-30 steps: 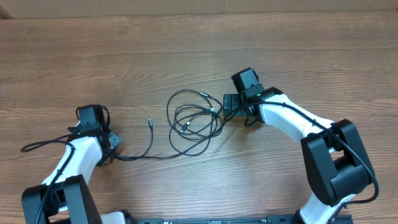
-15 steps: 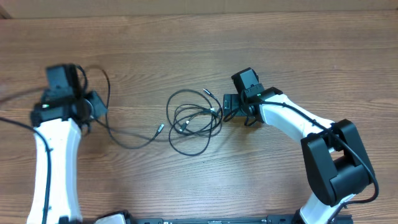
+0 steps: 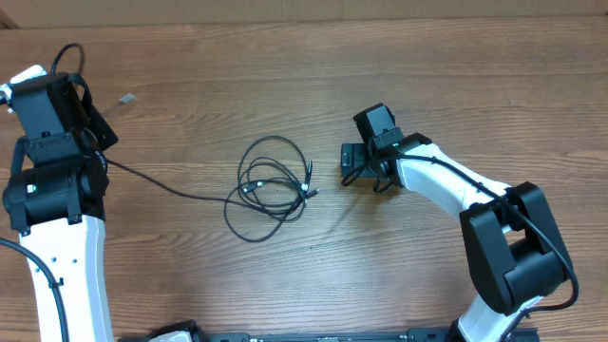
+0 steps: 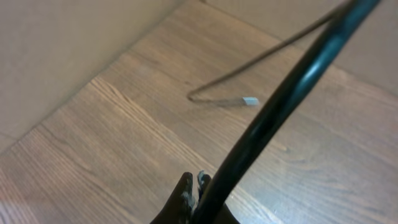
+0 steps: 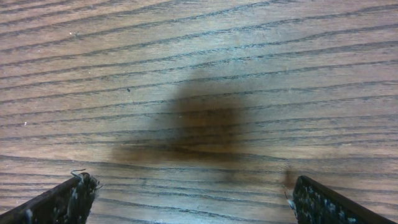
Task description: Untangle cables
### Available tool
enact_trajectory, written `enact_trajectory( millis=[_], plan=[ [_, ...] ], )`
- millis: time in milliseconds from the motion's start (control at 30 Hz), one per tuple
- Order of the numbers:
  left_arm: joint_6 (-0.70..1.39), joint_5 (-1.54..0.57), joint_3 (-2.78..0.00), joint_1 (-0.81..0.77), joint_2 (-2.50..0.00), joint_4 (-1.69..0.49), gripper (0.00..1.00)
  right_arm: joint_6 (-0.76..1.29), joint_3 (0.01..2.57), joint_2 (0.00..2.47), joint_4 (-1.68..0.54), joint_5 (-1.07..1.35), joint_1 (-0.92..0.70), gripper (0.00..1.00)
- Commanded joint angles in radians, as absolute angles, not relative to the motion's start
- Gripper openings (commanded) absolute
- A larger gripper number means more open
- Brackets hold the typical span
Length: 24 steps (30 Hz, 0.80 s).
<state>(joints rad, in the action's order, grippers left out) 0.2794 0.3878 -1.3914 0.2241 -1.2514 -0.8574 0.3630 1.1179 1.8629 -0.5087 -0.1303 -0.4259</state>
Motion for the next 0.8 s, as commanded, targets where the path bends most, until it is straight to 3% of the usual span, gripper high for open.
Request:
enact_trajectory(
  millis=[0, 133, 267, 333, 533, 767],
  plan=[
    [0.261, 0.297, -1.409, 0.223, -1.255, -0.884, 0.04, 0.367, 1.112, 1.865, -0.502, -0.129, -0.424, 1.0],
    [0.236, 0.056, -1.409, 0.223, -1.261, -0.924, 0.04, 0.364, 1.116, 1.865, -0.539, 0.006, -0.424, 1.0],
    [0.148, -0.163, -1.409, 0.223, -1.261, -0.924, 0.04, 0.177, 1.18, 1.863, -0.567, 0.327, -0.427, 1.0],
    [0.142, -0.218, -1.409, 0.223, -1.261, -0.928, 0.04, 0.134, 1.218, 1.863, -0.607, 0.376, -0.439, 1.0],
    [0.134, -0.263, -1.409, 0.223, -1.276, -0.939, 0.04, 0.023, 1.332, 1.863, -0.739, 0.251, -0.532, 1.0],
    [0.134, -0.263, -1.409, 0.222, -1.328, -1.002, 0.04, 0.009, 1.345, 1.876, -0.72, -0.008, -0.701, 1.0]
  ],
)
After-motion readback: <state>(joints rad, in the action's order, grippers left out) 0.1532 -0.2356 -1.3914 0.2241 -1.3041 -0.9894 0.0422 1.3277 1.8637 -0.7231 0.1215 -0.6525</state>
